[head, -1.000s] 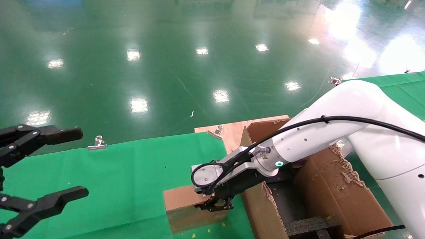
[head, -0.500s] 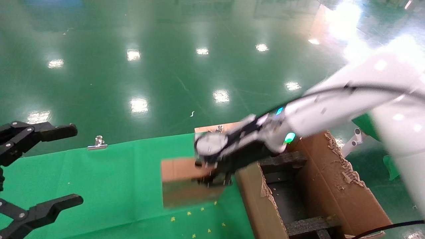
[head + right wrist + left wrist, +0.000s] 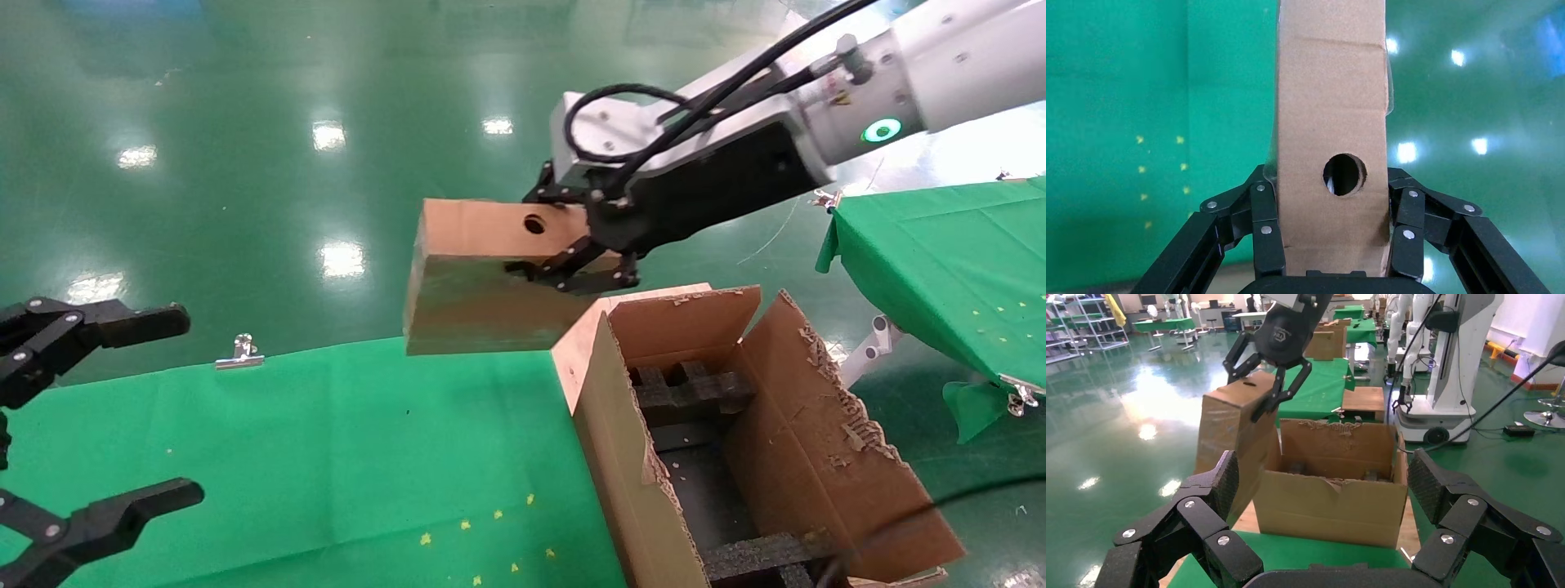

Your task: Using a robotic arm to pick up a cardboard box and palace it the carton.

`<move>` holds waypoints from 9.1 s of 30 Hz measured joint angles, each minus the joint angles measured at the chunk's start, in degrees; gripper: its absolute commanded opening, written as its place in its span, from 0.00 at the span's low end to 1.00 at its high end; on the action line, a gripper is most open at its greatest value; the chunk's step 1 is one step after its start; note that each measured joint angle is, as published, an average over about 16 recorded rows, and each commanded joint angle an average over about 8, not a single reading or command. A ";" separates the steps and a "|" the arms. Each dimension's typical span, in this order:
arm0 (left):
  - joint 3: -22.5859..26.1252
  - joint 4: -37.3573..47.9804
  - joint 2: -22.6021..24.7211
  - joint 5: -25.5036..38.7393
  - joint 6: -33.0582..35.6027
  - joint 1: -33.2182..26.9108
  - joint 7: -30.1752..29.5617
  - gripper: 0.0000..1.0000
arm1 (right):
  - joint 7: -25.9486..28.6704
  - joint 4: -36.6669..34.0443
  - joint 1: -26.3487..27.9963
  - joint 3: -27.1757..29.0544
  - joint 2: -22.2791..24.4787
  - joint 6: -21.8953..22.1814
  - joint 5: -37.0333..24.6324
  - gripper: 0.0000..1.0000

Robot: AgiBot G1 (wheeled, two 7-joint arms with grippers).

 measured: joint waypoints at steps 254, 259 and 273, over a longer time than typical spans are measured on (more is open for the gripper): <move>0.05 0.04 -0.03 -0.07 -0.06 0.01 0.04 1.00 | 109.01 19.65 -23.92 -32.24 17.94 55.97 -54.46 1.00; 0.05 0.04 -0.03 -0.07 -0.06 0.01 0.04 1.00 | 101.11 20.00 -18.48 -31.80 17.92 58.66 -46.55 1.00; 0.06 0.04 -0.04 -0.08 -0.07 0.02 0.04 1.00 | 81.08 20.46 -6.73 -31.11 17.62 58.10 -21.75 1.00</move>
